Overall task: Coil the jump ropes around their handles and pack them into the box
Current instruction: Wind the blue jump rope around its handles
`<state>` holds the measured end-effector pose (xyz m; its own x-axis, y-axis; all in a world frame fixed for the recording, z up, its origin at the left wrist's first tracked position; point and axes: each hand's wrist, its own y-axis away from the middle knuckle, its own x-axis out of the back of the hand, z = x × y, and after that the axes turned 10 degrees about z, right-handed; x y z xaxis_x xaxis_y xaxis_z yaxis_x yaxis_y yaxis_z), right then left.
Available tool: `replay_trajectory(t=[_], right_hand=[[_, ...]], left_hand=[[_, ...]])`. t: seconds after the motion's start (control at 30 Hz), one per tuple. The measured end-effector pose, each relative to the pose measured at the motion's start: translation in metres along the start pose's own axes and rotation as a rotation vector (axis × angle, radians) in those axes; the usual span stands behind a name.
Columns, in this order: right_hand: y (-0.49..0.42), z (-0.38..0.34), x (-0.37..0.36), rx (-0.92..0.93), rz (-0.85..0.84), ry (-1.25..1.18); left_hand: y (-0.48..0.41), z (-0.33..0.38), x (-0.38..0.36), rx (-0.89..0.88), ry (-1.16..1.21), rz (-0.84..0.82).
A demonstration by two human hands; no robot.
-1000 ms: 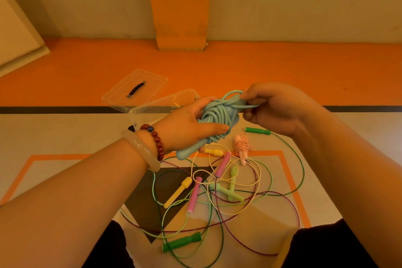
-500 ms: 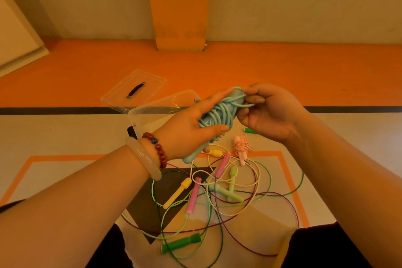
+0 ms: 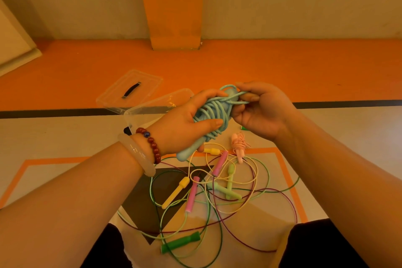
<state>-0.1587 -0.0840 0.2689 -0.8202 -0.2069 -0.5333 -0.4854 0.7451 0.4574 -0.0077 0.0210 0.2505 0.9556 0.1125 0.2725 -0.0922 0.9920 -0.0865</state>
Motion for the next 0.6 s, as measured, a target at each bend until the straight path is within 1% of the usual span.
replay_trajectory(t=[0.07,0.1,0.2,0.23,0.3,0.4,0.5,0.6], right_hand=[[0.0,0.0,0.001,0.002,-0.054,0.053],[0.0,-0.001,0.003,0.023,-0.08,0.127],[-0.002,-0.001,0.008,0.201,-0.087,0.487],[-0.003,0.001,0.008,0.279,-0.089,0.54],[-0.003,0.005,0.005,0.409,-0.084,0.566],[-0.003,0.008,0.003,0.581,0.012,0.681],[-0.006,0.012,0.005,0.66,0.106,0.734],[-0.005,0.018,0.003,0.677,0.179,0.698]], left_hand=[[0.001,-0.004,0.001,0.028,0.032,0.001],[0.002,-0.006,0.002,0.047,0.057,0.0],[0.005,-0.008,0.003,0.075,0.09,-0.003],[0.006,-0.007,0.003,0.071,0.093,-0.007],[0.005,-0.006,0.001,0.059,0.107,-0.025],[0.003,-0.006,-0.002,0.052,0.125,-0.047],[0.002,-0.006,-0.002,0.08,0.131,-0.058],[0.002,-0.005,-0.002,0.098,0.104,-0.045]])
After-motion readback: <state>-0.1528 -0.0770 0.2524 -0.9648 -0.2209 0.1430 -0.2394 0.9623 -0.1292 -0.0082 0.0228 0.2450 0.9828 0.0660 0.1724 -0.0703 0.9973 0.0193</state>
